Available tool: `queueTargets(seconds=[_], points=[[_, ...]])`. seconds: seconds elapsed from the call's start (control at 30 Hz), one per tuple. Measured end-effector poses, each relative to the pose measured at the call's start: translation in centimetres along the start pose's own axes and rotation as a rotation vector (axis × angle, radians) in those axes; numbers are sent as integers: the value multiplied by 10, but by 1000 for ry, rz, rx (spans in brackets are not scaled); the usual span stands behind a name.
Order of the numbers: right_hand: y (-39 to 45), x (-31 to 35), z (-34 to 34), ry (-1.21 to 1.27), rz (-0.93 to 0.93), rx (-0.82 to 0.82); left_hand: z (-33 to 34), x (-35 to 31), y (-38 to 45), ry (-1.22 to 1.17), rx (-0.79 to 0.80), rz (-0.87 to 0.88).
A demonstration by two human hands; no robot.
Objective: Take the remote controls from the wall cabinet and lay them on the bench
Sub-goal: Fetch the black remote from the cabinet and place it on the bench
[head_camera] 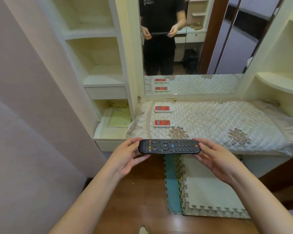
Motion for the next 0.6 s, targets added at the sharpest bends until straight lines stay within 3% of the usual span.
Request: queueTargets(seconds=[0.33,0.6], points=[[75,10,36,-3,-34,-90,-15,-53,78,6,33,-23],[131,24,4,-25,-70,-153,20,-62,153,95,28,-52]])
Point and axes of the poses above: each hand's wrist, its own y-axis towards the middle knuckle, its own z-axis out of the palm, x = y × z, the point moved 7 cm from there along y, towards the middle knuckle, and after that the axes turned 3 degrees about -z, right-handed, at the moved point
